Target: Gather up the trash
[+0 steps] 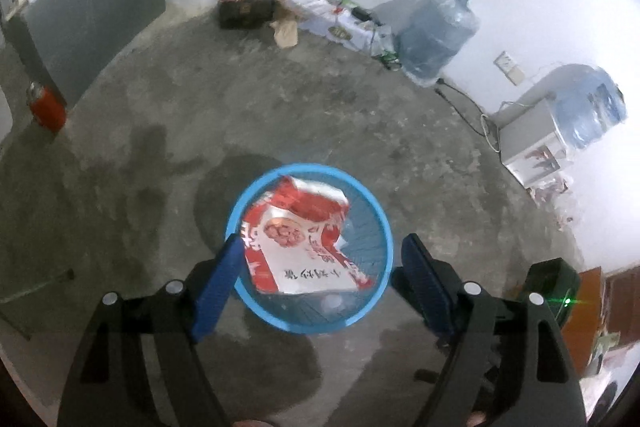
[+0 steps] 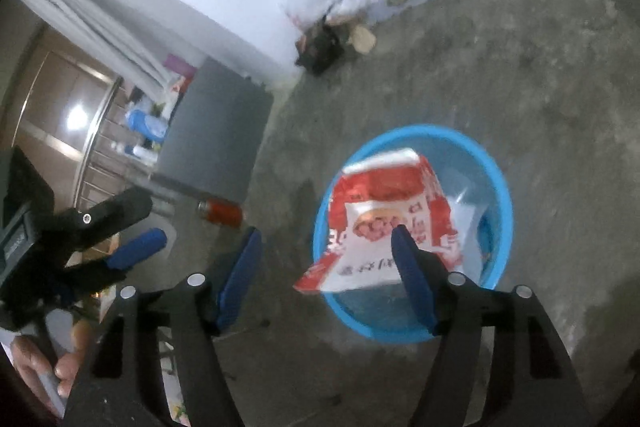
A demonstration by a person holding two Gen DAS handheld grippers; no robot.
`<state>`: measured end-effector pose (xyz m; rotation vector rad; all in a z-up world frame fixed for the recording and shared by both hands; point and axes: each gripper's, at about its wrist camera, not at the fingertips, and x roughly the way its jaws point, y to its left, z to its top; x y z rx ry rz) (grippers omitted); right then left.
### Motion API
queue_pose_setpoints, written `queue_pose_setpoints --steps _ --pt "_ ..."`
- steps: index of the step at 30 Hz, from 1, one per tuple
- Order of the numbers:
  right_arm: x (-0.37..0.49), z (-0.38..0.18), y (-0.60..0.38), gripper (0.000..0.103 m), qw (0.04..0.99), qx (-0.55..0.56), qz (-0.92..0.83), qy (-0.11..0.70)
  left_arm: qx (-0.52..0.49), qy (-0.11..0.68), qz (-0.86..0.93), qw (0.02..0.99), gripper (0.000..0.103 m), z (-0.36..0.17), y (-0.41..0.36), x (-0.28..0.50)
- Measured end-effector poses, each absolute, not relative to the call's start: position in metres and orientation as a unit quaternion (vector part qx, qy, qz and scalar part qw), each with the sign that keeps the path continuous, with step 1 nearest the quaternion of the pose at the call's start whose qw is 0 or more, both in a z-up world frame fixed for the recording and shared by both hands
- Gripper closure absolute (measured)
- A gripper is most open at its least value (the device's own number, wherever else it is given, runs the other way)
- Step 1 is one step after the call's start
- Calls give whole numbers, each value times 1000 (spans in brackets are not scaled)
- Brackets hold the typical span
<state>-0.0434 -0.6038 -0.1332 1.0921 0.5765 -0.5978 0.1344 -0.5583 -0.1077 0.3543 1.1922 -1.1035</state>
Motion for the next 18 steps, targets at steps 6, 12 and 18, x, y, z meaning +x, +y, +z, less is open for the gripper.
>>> queue_pose_setpoints --steps 6,12,18 --pt "-75 -113 -588 38 783 478 -294 269 142 495 -528 675 24 -51 -515 122" --pt "-84 -58 -546 27 828 397 -282 277 115 425 -545 714 15 34 -404 110" --pt "-72 11 -459 8 885 284 -243 278 83 361 -487 791 6 88 -265 88"
